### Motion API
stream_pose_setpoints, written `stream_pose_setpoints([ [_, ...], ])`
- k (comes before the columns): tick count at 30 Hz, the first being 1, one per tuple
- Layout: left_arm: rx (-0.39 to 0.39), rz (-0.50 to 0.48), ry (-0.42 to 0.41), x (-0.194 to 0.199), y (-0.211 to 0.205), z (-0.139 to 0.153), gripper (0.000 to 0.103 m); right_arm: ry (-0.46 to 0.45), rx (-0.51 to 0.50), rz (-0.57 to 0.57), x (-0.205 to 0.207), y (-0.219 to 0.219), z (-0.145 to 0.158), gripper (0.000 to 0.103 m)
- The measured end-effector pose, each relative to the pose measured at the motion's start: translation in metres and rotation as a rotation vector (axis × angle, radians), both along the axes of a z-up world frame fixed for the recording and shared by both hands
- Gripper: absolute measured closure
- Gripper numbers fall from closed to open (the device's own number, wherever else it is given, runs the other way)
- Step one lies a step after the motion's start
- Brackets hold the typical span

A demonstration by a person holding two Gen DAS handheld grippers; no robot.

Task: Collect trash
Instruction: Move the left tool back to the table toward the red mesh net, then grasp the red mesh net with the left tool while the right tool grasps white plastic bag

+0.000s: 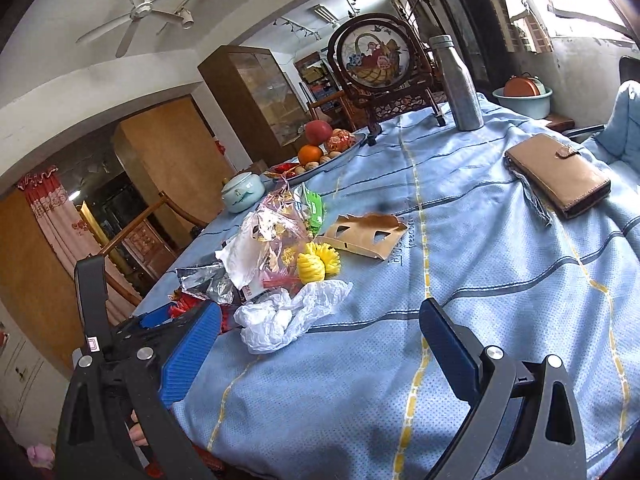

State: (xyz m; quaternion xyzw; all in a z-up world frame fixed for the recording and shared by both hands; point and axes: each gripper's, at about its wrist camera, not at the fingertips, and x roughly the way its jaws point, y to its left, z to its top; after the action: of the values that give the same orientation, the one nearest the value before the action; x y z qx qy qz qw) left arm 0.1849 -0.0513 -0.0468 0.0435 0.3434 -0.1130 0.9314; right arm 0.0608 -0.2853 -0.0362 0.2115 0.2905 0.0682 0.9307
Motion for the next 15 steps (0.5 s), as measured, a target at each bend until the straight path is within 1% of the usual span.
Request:
stream_pose_setpoints([
  [1, -0.010, -0.004, 0.014, 0.003, 0.001, -0.003, 0.035, 0.002, 0.001, 0.001, 0.001, 0.001, 0.000, 0.006],
  [2, -0.018, -0.009, 0.022, 0.004, 0.002, -0.004, 0.046, 0.004, 0.001, 0.001, 0.002, 0.002, -0.001, 0.006],
  [3, -0.026, -0.016, 0.030, 0.004, 0.003, -0.006, 0.053, 0.007, 0.000, 0.003, 0.004, 0.003, -0.002, 0.006],
  [4, -0.026, -0.023, 0.032, 0.003, 0.004, -0.007, 0.068, 0.011, -0.001, 0.005, 0.005, 0.004, -0.003, 0.006],
  [5, -0.021, -0.025, 0.028, 0.001, 0.005, -0.007, 0.073, 0.016, -0.004, 0.009, 0.006, 0.006, -0.004, 0.006],
  [8, -0.017, -0.019, -0.017, -0.012, 0.013, 0.000, 0.073, 0.024, -0.016, 0.023, 0.009, 0.013, -0.006, 0.006],
  [11, -0.030, -0.008, -0.061, -0.030, 0.028, 0.011, 0.073, 0.030, -0.021, 0.037, 0.012, 0.021, -0.007, 0.006],
  [15, -0.042, 0.033, -0.076, -0.044, 0.053, 0.017, 0.072, 0.045, -0.032, 0.058, 0.018, 0.035, -0.009, 0.006],
])
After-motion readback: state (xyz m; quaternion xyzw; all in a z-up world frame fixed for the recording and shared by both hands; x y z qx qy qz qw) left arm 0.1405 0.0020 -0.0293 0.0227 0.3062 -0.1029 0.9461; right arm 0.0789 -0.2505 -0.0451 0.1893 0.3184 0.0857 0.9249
